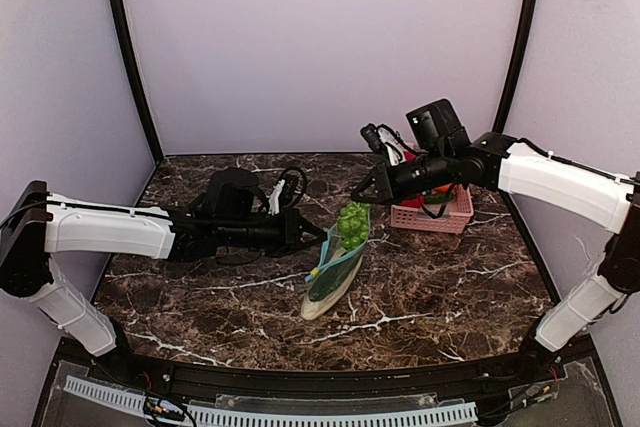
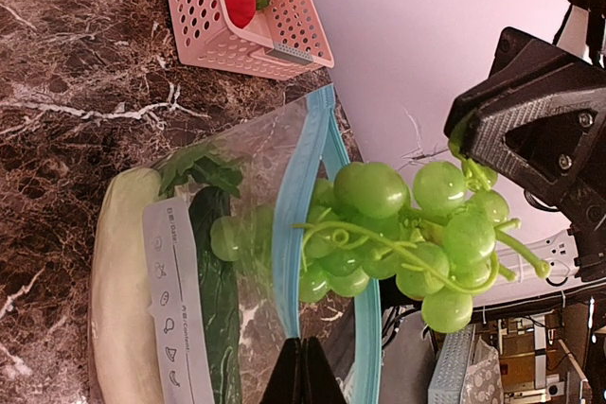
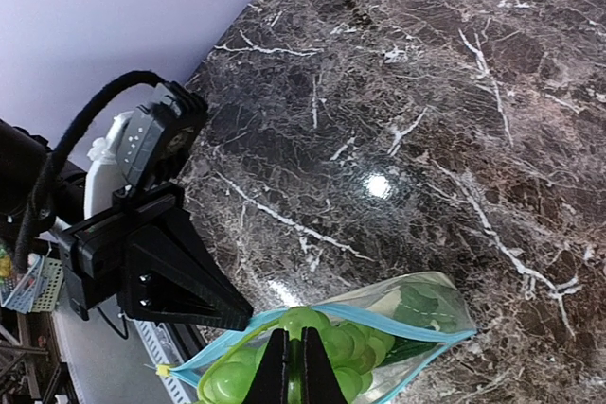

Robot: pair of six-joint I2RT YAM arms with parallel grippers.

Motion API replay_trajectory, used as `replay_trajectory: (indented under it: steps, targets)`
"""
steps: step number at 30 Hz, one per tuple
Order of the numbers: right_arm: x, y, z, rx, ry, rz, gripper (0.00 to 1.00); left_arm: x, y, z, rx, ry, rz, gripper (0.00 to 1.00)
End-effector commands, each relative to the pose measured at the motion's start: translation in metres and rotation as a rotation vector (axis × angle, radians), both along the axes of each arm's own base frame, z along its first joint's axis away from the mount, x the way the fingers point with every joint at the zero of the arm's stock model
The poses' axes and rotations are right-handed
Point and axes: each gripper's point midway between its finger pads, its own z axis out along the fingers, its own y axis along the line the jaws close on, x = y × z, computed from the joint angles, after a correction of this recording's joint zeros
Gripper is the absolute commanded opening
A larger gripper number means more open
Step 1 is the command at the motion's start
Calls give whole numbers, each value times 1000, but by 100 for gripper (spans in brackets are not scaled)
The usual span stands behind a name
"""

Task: Place the food in the zip-top bag and seal the zipper
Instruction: Place the fake fruit in the zipper food storage bag.

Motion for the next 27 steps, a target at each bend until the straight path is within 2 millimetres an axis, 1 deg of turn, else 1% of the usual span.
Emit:
replay_trajectory:
  steps: [1,3,6,12,15,22,27]
  targets:
    - [10,-4,15,-29,-88,-42,0,-2,0,11,-23,-19,-5,1]
    - [9,-3,12,-35,-82,-36,0,-3,0,10,-22,-19,-5,1]
    - [3,3,-1,-54,-59,-22,0,-2,0,11,-22,-20,-5,1]
    - [-19,22,-25,-82,-9,27,0,-2,-1,11,-24,-20,-5,1]
    - [-28,27,-35,-91,12,41,0,-2,-1,10,-23,-18,-6,1]
    - [-46,34,-59,-114,64,53,0,-3,-2,11,-24,-17,-10,1]
    - [-52,38,-72,-132,96,53,0,-2,-2,11,-27,-19,-9,1]
